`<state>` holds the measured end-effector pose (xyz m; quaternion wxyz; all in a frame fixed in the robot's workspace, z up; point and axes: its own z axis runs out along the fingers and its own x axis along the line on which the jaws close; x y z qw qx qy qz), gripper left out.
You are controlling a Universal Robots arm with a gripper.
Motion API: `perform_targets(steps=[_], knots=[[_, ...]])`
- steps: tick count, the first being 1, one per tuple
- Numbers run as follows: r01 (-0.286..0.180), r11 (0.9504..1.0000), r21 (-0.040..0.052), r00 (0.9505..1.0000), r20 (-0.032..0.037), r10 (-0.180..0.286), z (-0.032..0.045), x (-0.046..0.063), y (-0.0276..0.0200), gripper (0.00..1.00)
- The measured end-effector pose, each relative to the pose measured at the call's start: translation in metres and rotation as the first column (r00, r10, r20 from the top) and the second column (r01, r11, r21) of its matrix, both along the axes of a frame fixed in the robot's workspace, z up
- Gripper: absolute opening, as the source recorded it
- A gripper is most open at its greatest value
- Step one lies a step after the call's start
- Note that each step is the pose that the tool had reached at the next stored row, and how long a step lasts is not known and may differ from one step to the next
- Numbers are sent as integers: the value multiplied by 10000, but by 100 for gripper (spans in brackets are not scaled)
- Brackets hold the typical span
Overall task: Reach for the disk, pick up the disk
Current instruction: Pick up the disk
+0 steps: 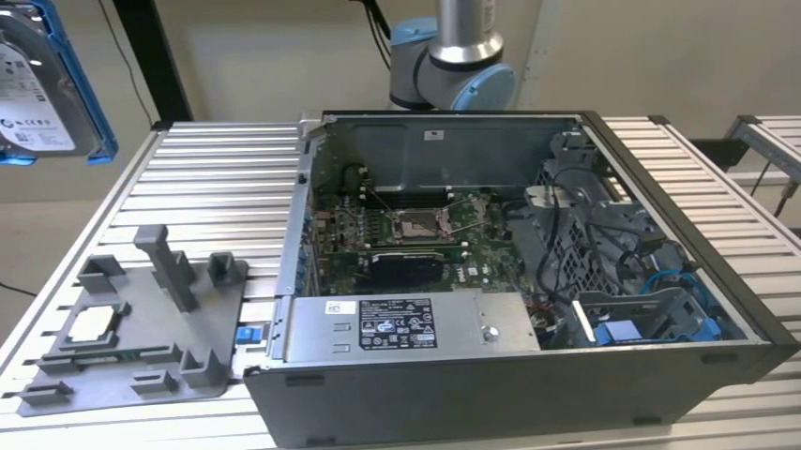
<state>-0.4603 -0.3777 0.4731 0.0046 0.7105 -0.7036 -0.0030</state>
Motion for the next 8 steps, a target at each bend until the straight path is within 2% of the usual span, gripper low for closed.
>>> perform_targets(steps=[8], knots=[[1, 10000, 0, 10000, -22, -1, 0, 174, 0, 0]])
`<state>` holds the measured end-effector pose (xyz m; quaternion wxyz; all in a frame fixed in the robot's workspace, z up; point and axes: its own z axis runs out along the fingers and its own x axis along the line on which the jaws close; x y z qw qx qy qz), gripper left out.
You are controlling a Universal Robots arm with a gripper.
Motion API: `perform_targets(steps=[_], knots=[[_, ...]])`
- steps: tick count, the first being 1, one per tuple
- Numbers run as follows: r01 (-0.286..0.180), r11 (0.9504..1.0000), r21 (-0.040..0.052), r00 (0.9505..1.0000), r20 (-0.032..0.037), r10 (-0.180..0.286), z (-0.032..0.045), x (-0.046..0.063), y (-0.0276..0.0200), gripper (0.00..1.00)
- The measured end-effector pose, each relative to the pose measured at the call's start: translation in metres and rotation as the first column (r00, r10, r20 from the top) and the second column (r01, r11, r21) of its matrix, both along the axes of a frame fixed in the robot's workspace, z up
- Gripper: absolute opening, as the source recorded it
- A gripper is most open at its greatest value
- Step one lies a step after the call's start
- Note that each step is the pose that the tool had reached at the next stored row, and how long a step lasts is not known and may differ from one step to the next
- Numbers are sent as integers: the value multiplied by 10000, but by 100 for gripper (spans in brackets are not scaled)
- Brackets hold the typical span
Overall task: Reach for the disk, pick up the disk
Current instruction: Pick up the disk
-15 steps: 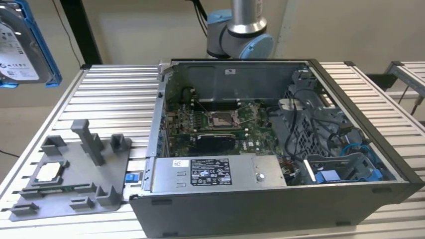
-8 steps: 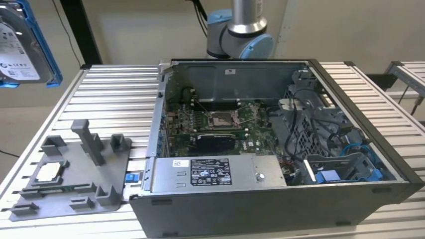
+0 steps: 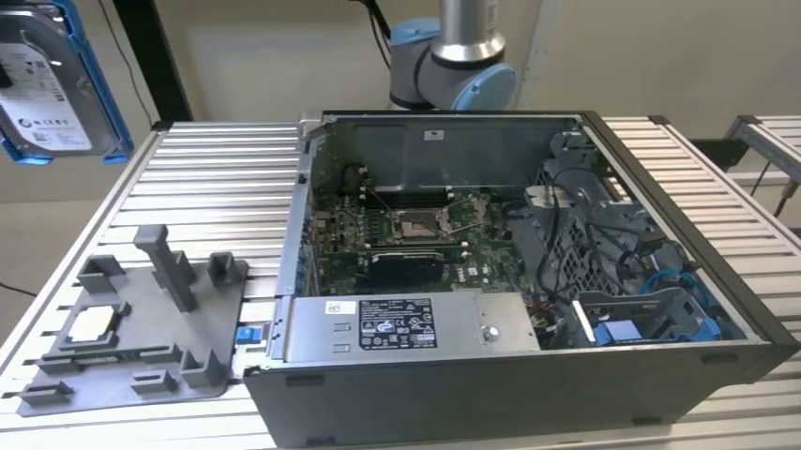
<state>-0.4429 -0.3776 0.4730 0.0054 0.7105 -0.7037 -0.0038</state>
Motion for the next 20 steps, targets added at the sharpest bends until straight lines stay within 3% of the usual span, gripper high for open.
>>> perform_targets(steps=[16, 20], knots=[[-1, 10000, 1, 10000, -79, 1, -1, 355, 0, 0], [-2, 10000, 0, 9999, -119, 2, 0, 496, 0, 0]])
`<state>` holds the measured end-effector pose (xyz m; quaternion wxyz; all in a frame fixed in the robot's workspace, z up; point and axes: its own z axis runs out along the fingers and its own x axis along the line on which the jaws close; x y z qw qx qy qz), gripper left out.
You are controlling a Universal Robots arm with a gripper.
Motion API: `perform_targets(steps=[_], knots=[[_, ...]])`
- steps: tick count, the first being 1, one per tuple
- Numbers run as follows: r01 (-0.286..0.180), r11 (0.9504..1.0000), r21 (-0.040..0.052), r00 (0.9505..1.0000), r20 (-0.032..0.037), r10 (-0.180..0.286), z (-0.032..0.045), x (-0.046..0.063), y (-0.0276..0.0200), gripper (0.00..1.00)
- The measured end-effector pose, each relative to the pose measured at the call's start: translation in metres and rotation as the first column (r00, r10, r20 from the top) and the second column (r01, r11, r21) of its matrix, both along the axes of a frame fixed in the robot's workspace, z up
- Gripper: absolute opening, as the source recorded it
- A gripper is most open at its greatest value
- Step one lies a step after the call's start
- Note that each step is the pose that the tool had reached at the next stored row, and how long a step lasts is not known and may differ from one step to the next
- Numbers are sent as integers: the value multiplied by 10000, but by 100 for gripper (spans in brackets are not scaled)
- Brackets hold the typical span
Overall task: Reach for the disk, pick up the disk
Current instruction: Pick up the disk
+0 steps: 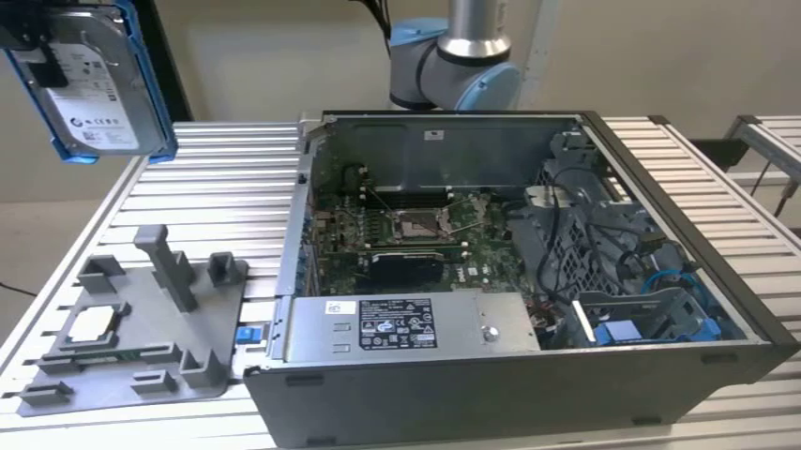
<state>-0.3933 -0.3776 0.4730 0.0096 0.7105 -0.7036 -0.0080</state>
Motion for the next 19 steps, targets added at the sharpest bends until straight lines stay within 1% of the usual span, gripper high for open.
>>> perform_targets(steps=[19], knots=[[-12, 10000, 0, 10000, -96, 12, 0, 419, 0, 0]])
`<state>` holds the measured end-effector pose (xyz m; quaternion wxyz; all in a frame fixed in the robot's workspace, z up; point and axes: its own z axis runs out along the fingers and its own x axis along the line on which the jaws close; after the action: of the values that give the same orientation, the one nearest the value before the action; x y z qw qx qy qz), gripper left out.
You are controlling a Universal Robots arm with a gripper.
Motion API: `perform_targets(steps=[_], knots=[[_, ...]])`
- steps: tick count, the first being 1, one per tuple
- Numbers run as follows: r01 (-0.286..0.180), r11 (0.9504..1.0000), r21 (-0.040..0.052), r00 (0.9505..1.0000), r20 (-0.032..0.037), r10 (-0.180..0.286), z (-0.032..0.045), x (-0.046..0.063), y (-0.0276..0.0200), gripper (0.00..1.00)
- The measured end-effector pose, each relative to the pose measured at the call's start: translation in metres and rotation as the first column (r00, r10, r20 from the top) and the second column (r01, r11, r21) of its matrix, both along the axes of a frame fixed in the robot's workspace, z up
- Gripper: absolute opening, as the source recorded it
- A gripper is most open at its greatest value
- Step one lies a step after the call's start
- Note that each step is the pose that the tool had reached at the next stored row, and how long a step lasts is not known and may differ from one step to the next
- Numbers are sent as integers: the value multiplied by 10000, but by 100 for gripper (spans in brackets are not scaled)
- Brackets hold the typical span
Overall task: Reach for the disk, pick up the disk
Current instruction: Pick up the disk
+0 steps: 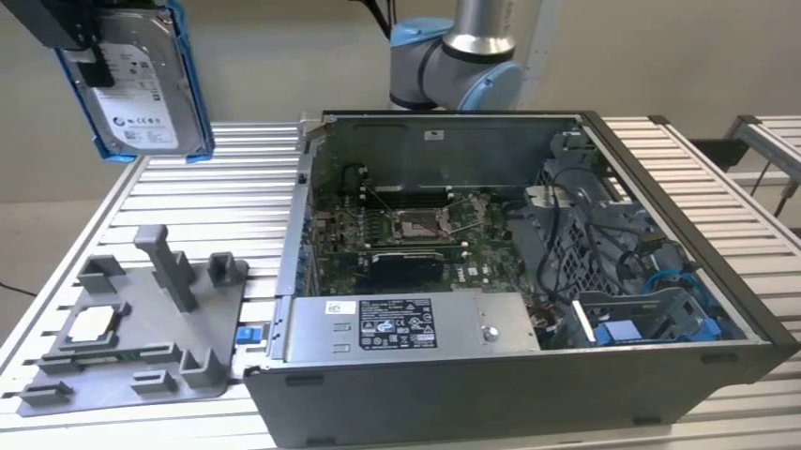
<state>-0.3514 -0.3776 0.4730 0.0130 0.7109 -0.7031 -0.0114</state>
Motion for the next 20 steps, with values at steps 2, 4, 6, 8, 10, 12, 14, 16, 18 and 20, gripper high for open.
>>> perform_targets(steps=[2, 4, 6, 8, 10, 12, 14, 16, 18, 20], knots=[[-2, 10000, 0, 10000, -10, 2, 0, 48, 0, 0], [-5, 10000, 1, 10000, -20, 5, 0, 98, 0, 0], [-8, 10000, 1, 10000, -30, 8, 0, 148, 0, 0], [-9, 10000, 0, 10000, -40, 9, 0, 200, 0, 0], [-12, 10000, 0, 10000, -51, 12, 0, 253, 0, 0], [-16, 10000, 1, 10000, -60, 16, -1, 303, 0, 0], [-19, 10000, 1, 10000, -70, 19, 0, 353, 0, 0], [-22, 10000, 0, 10000, -80, 22, 0, 405, 0, 0], [-25, 10000, 0, 10000, -89, 25, 0, 455, 0, 0], [-28, 10000, 1, 9999, -97, 28, -1, 505, 0, 0]])
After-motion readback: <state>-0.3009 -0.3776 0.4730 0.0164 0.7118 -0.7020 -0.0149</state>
